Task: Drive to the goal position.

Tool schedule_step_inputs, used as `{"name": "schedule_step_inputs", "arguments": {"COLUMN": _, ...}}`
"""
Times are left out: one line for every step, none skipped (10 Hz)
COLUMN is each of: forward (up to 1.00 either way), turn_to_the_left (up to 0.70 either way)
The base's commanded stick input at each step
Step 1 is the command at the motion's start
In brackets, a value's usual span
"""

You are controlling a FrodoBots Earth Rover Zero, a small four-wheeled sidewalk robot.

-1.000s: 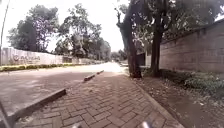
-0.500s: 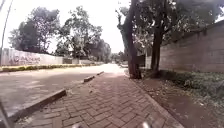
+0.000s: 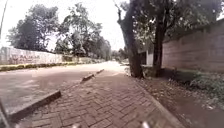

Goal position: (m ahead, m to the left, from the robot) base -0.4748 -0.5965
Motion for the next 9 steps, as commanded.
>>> {"name": "schedule_step_inputs", "arguments": {"forward": 0.50, "turn_to_the_left": 0.00}}
{"name": "schedule_step_inputs", "arguments": {"forward": 0.50, "turn_to_the_left": 0.00}}
{"name": "schedule_step_inputs", "arguments": {"forward": 0.50, "turn_to_the_left": -0.05}}
{"name": "schedule_step_inputs", "arguments": {"forward": 0.50, "turn_to_the_left": -0.15}}
{"name": "schedule_step_inputs", "arguments": {"forward": 0.50, "turn_to_the_left": -0.25}}
{"name": "schedule_step_inputs", "arguments": {"forward": 0.50, "turn_to_the_left": -0.35}}
{"name": "schedule_step_inputs", "arguments": {"forward": 0.50, "turn_to_the_left": -0.46}}
{"name": "schedule_step_inputs", "arguments": {"forward": 0.50, "turn_to_the_left": -0.43}}
{"name": "schedule_step_inputs", "arguments": {"forward": 0.50, "turn_to_the_left": -0.32}}
